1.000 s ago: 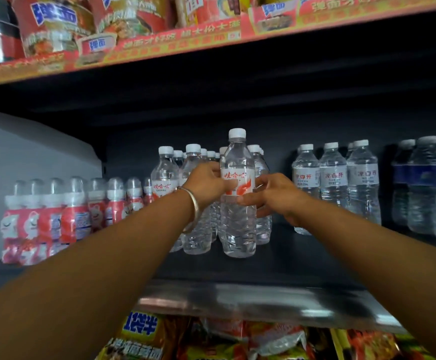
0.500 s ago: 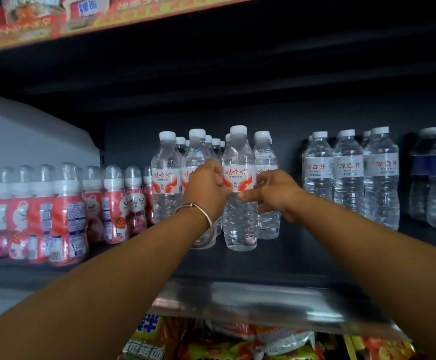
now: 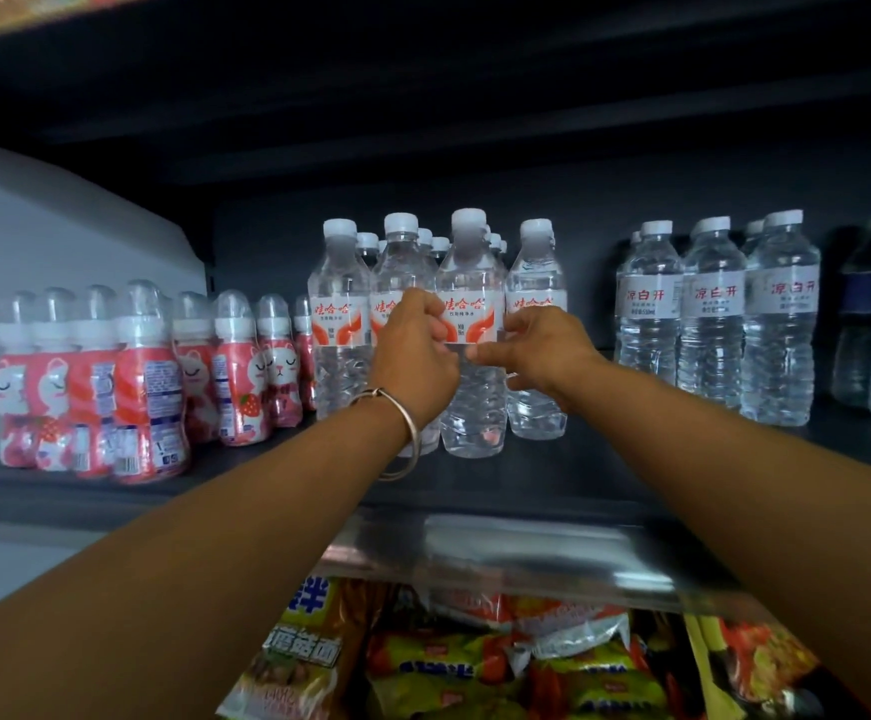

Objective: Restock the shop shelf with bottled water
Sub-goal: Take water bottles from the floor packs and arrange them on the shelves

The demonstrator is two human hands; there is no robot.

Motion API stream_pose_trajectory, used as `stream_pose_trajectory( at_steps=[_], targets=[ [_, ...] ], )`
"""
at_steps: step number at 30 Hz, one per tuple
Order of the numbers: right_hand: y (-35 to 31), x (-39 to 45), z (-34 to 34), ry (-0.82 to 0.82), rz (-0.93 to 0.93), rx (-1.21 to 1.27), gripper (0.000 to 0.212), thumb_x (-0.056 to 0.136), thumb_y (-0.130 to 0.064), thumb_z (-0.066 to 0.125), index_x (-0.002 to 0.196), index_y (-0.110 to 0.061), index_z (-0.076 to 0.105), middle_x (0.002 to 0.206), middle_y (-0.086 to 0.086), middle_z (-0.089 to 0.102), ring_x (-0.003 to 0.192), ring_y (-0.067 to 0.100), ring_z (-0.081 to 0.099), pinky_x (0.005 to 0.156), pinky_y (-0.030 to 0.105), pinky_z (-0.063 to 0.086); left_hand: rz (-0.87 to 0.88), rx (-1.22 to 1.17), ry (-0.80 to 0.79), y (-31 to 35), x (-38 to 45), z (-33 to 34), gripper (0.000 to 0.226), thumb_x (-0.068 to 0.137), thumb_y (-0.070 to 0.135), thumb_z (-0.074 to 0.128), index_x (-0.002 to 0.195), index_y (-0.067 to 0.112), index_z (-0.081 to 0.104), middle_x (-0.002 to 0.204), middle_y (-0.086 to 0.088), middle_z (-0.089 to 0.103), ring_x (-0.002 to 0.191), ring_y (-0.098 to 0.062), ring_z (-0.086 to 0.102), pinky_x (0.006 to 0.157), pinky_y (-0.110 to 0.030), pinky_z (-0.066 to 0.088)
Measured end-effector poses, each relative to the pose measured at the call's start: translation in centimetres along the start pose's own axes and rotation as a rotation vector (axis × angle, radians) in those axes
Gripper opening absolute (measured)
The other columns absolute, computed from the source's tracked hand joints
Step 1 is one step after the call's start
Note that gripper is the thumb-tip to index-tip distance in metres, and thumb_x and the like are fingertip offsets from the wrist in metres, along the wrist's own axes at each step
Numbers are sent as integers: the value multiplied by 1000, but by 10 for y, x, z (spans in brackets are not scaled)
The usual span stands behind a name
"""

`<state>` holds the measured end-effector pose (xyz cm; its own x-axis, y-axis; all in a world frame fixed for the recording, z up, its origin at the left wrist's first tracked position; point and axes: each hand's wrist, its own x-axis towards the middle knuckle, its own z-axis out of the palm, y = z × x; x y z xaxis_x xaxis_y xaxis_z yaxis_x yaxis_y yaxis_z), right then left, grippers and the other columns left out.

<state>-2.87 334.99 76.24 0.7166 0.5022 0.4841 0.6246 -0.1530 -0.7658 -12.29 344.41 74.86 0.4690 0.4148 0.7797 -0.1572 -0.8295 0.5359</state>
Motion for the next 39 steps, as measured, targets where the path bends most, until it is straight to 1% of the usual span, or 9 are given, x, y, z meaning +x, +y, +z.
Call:
stream_pose_trajectory(
  at_steps=[6,9,13,17,20,24,31,34,39],
  targets=[
    [0,-35,-20,33,-151,-230,65,77,-38,75,131,-9,51,126,7,57,114,20,55,86,22,41,-15,9,-11,16,-26,4,34,78,-11,52,107,6,48,84,0,45,66,-9,42,62,-19,40],
    [2,-65,-36,63,-236,-255,54,81,-30,72,128,-11,55,122,7,61,111,18,57,91,22,42,-6,8,22,35,-46,9,37,76,-12,53,109,6,48,92,-3,44,74,-12,44,68,-23,43],
    [13,-130,-66,29,-338,-252,42,83,-14,69,124,-12,58,117,8,64,100,18,62,96,29,46,45,24,34,73,-95,18,40,73,-11,56,109,4,48,98,-3,42,80,-10,42,66,-8,36],
    [48,-204,-92,-37,-392,-357,41,85,-11,66,125,-13,57,115,8,65,102,17,61,92,22,44,23,54,51,98,-166,36,46,67,-11,55,110,5,49,109,-8,45,97,-20,47,84,-27,43],
    [96,-255,-98,-101,-397,-450,41,82,-9,67,122,-12,60,108,11,68,100,25,63,92,37,48,7,74,21,97,-231,61,45,63,0,53,107,7,53,112,-11,48,104,-28,52,90,-45,45],
    [179,-324,-89,-231,-332,-549,41,77,-4,64,118,-10,64,106,16,69,96,33,64,83,41,50,-31,140,-65,75,-329,104,42,61,3,50,102,5,56,107,-17,51,97,-34,54,82,-47,47],
    [334,-448,-45,-468,-97,-505,35,86,-5,61,121,-9,62,115,18,64,105,36,59,84,46,49,-182,102,-315,-6,-514,172,36,68,10,42,100,2,56,107,-18,51,96,-36,53,77,-42,47],
    [399,-499,-11,-583,10,-481,37,88,-6,58,125,-8,58,122,16,61,111,35,56,90,44,47,-279,101,-383,-54,-592,200,33,69,-3,49,100,8,56,106,-13,50,94,-34,54,76,-49,48],
    [512,-585,64,-672,189,-434,39,87,-5,59,125,-8,59,118,18,62,108,35,57,88,35,45,-421,129,-505,-137,-726,233,40,65,5,43,101,2,59,105,-19,55,98,-36,56,84,-47,48]
  ],
)
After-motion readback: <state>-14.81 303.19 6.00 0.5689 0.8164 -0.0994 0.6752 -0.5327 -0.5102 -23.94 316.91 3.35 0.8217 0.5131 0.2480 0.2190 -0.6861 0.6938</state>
